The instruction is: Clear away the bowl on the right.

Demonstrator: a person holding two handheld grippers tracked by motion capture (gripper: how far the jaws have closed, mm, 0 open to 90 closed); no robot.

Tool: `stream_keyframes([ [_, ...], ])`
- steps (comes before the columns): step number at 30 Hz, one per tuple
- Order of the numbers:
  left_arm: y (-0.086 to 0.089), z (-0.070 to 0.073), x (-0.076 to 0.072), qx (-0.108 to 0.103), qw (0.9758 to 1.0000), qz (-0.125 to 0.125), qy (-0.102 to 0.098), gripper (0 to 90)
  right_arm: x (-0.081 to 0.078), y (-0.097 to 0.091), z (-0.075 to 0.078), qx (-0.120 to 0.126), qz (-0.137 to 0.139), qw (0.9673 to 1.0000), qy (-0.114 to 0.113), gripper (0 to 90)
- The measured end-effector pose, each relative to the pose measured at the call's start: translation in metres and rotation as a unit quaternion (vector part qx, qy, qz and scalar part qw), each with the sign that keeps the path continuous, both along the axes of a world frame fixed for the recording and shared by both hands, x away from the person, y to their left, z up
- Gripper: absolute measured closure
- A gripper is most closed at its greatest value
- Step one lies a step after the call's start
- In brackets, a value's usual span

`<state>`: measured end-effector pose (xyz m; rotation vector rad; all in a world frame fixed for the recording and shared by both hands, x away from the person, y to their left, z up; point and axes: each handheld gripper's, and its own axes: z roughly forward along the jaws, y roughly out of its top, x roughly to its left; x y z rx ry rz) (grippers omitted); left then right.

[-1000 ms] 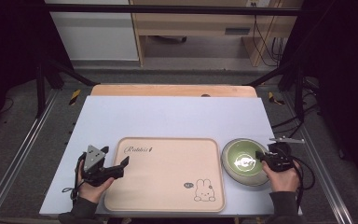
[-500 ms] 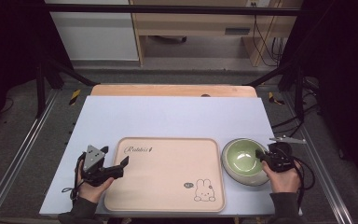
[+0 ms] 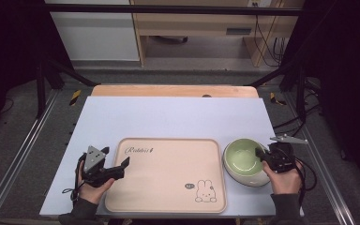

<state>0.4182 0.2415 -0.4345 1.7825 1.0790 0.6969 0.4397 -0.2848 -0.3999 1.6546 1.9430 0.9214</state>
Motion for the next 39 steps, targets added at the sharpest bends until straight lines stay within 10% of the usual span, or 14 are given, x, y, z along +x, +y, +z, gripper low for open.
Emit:
stream_keyframes([
  [39,0.0,-0.001,0.0,-0.001,1.0,0.001,-0.001,14.6,0.004,0.051,0.037,0.001,0.076,0.9957,-0.053,82.5],
])
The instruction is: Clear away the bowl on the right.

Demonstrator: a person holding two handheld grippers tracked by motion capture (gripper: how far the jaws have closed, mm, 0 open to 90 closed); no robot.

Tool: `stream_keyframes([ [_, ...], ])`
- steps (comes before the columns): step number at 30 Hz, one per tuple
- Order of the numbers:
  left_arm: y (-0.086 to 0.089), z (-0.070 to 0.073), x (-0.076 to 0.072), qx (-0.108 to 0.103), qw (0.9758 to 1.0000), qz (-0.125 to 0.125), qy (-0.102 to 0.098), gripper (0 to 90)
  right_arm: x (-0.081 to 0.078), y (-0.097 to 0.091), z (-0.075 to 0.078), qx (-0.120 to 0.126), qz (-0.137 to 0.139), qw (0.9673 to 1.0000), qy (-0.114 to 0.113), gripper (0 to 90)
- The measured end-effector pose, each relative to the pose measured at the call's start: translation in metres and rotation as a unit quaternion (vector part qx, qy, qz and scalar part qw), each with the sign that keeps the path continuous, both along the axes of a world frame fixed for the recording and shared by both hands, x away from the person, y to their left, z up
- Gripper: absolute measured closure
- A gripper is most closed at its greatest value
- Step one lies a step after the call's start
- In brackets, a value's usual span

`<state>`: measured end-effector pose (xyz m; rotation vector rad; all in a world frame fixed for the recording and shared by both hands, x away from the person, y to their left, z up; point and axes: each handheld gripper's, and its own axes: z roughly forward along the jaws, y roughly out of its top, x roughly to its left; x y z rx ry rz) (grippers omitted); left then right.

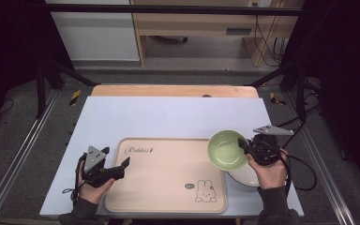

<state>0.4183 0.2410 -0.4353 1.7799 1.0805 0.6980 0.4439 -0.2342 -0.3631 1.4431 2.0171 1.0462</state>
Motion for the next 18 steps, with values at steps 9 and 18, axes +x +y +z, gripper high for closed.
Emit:
stream_keyframes([
  [9,0.0,0.0,0.0,-0.001,1.0,0.0,0.0,14.6,0.004,0.014,0.004,-0.001,0.015,0.9999,-0.004,82.5],
  [18,0.0,0.0,0.0,-0.001,1.0,0.0,0.0,14.7,0.007,0.025,0.008,0.002,0.027,0.9996,-0.007,82.5],
])
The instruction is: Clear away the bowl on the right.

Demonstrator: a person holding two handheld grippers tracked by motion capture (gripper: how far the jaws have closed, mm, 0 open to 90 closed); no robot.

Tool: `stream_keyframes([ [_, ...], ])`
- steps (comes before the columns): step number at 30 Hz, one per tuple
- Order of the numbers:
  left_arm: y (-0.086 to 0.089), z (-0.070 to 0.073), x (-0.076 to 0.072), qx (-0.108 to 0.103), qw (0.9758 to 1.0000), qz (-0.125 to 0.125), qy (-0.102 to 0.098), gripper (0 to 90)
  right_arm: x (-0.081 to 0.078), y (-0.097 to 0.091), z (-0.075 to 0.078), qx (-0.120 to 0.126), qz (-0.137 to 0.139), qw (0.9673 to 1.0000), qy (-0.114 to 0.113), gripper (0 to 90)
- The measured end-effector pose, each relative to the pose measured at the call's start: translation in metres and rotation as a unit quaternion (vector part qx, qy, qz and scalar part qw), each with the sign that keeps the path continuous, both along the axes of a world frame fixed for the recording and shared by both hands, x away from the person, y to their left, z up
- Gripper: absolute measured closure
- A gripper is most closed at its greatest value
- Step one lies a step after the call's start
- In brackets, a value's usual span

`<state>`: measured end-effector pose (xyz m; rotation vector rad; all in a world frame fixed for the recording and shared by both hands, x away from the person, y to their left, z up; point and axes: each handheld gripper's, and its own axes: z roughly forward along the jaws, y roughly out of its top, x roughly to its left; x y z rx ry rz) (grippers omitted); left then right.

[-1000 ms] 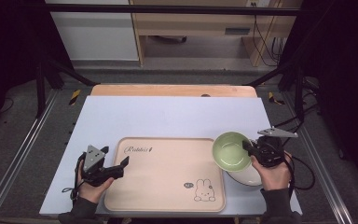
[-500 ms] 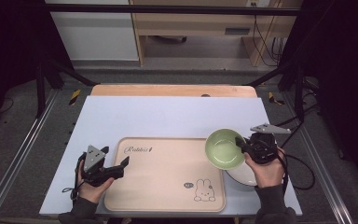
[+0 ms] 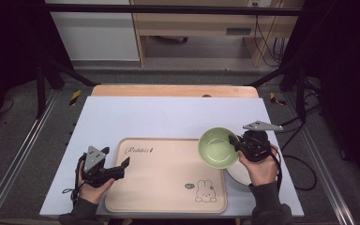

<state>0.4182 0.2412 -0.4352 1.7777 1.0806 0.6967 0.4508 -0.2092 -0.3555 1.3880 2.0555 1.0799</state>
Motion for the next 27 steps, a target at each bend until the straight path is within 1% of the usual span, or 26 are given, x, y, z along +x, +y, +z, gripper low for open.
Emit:
stream_keyframes([
  [7,0.0,0.0,0.0,0.0,1.0,0.0,0.0,14.7,0.002,0.009,0.001,-0.001,0.008,1.0,0.0,82.5],
  [8,0.0,0.0,0.0,0.0,1.0,0.0,0.0,14.7,0.003,0.01,0.001,-0.002,0.012,0.9999,-0.002,82.5],
  [27,0.0,0.0,0.0,0.001,1.0,0.0,0.0,14.7,0.006,0.025,0.0,-0.004,0.027,0.9996,-0.001,82.6],
])
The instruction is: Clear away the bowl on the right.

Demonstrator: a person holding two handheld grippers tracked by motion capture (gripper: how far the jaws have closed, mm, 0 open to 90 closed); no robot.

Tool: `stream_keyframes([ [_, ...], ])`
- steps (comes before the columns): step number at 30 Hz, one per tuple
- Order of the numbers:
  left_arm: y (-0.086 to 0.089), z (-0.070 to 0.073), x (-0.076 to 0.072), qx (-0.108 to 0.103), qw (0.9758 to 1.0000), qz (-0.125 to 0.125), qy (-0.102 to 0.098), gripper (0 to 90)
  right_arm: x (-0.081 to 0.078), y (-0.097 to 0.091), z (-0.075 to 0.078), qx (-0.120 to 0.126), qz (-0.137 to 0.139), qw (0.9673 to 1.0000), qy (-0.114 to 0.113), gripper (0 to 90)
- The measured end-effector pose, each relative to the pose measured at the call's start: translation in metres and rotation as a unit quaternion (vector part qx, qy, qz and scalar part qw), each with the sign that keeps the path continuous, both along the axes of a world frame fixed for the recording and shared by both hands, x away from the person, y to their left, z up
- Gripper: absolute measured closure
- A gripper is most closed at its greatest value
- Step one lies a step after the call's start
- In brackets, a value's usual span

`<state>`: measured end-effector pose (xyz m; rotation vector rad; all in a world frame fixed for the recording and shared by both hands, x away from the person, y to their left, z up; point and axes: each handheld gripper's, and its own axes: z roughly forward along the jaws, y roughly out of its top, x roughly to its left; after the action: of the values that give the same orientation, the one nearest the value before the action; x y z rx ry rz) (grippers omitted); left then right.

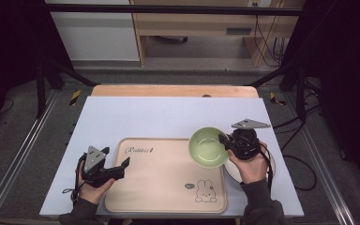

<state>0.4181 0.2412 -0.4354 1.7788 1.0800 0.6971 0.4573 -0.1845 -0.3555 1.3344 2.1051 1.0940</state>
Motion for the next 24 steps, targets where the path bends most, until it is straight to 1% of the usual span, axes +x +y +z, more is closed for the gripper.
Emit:
stream_keyframes([
  [11,0.0,0.0,0.0,-0.001,1.0,-0.001,-0.001,14.7,0.003,0.015,-0.002,-0.001,0.015,0.9999,0.008,82.6],
  [12,0.0,0.001,-0.001,0.001,1.0,-0.002,0.0,14.7,0.004,0.018,-0.003,0.0,0.022,0.9997,0.007,82.6],
  [14,0.0,0.001,-0.001,0.001,1.0,-0.002,0.0,14.6,0.004,0.02,-0.004,-0.002,0.023,0.9997,0.006,82.6],
  [15,0.0,0.001,0.0,0.001,1.0,-0.002,0.0,14.6,0.005,0.023,-0.005,-0.005,0.026,0.9996,0.01,82.5],
  [18,0.0,0.001,-0.001,0.0,1.0,-0.003,0.0,14.6,0.006,0.028,-0.007,-0.003,0.028,0.9995,0.015,82.6],
  [21,0.0,0.001,-0.001,0.001,1.0,-0.003,0.0,14.6,0.007,0.031,-0.008,-0.006,0.034,0.9993,0.014,82.6],
  [24,0.0,0.001,-0.001,-0.003,1.0,-0.002,-0.002,14.6,0.008,0.035,-0.009,-0.005,0.037,0.9992,0.016,82.5],
])
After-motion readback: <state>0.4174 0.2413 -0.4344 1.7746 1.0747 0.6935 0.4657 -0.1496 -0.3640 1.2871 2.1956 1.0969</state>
